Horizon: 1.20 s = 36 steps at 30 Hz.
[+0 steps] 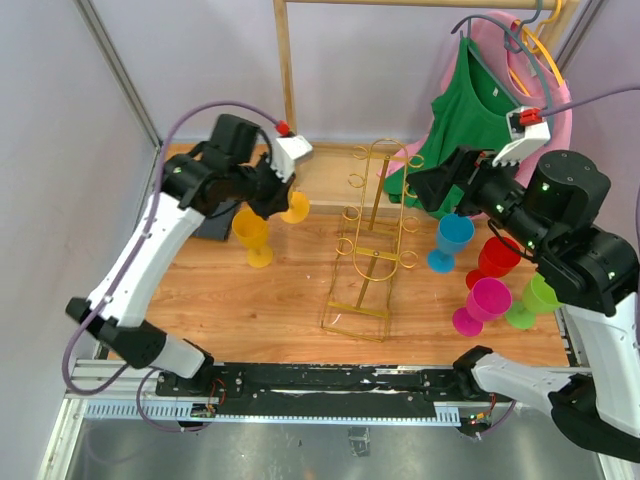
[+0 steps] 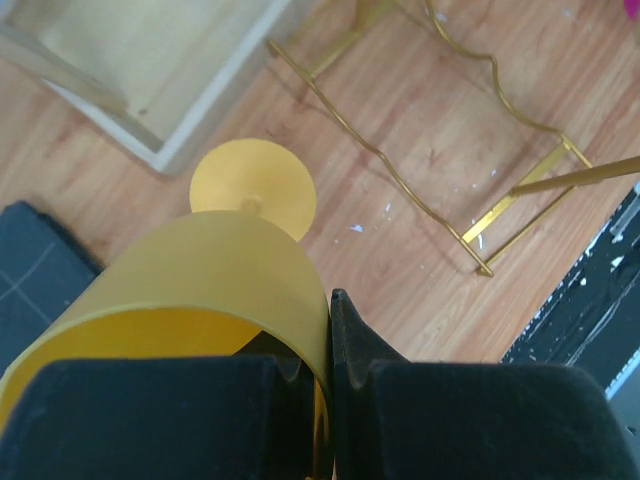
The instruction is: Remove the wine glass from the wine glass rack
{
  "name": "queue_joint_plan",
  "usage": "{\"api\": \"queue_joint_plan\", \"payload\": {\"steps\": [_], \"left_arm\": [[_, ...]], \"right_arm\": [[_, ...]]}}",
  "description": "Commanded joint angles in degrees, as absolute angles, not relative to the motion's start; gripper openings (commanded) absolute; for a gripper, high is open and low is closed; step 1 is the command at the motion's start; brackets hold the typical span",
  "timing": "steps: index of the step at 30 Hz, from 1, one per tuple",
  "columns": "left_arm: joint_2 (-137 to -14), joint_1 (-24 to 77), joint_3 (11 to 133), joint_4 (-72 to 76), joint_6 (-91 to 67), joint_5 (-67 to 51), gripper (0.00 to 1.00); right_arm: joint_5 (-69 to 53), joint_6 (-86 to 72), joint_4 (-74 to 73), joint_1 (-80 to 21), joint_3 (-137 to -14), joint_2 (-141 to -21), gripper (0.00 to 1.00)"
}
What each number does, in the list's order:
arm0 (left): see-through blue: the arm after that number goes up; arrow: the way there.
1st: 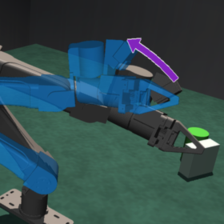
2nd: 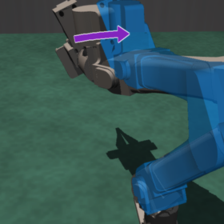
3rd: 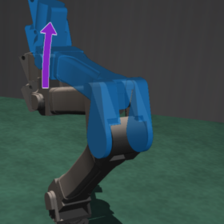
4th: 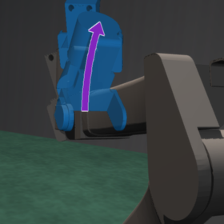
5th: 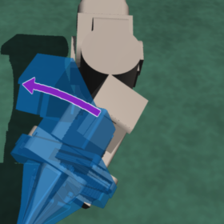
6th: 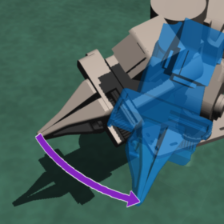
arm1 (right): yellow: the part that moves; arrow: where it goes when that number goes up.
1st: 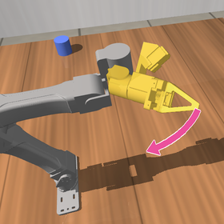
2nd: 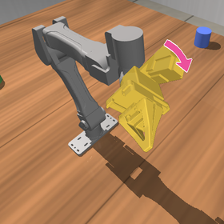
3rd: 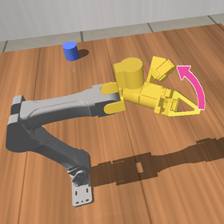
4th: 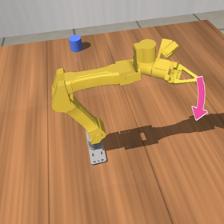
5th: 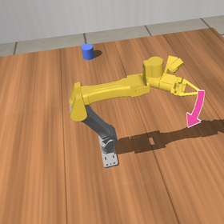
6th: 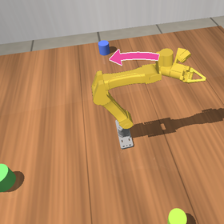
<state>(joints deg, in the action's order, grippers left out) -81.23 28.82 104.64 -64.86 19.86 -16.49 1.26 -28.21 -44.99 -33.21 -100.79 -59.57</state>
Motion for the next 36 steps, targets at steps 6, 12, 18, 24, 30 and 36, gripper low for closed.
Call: {"api": "queue_joint_plan", "payload": {"steps": [6, 12, 18, 24, 30, 36], "left_arm": [[-91.96, 32.50, 104.38, -66.93, 16.59, -8.36, 0.00], [-96.26, 35.05, 103.74, -67.58, 15.55, -8.08, 0.00], [-99.11, 35.68, 100.82, -66.78, 13.10, -9.33, 0.00], [-98.96, 35.68, 95.43, -61.17, 10.06, -11.72, 0.00], [-98.76, 35.68, 91.55, -56.24, 8.09, -12.50, 0.00], [-97.22, 35.60, 85.10, -49.52, 4.94, -12.03, 0.00]], "right_arm": [[8.79, -26.35, -50.26, -33.82, -102.23, -55.76, 0.99], [10.43, -26.72, -50.71, -33.84, -100.72, -53.74, 0.99], [11.54, -26.82, -51.08, -33.79, -100.03, -52.33, 0.98], [12.22, -26.65, -53.07, -33.81, -102.94, -52.47, 0.98], [12.47, -27.45, -53.61, -33.84, -103.41, -52.14, 0.99], [12.71, -28.24, -54.38, -33.83, -103.57, -51.47, 0.98]]}}
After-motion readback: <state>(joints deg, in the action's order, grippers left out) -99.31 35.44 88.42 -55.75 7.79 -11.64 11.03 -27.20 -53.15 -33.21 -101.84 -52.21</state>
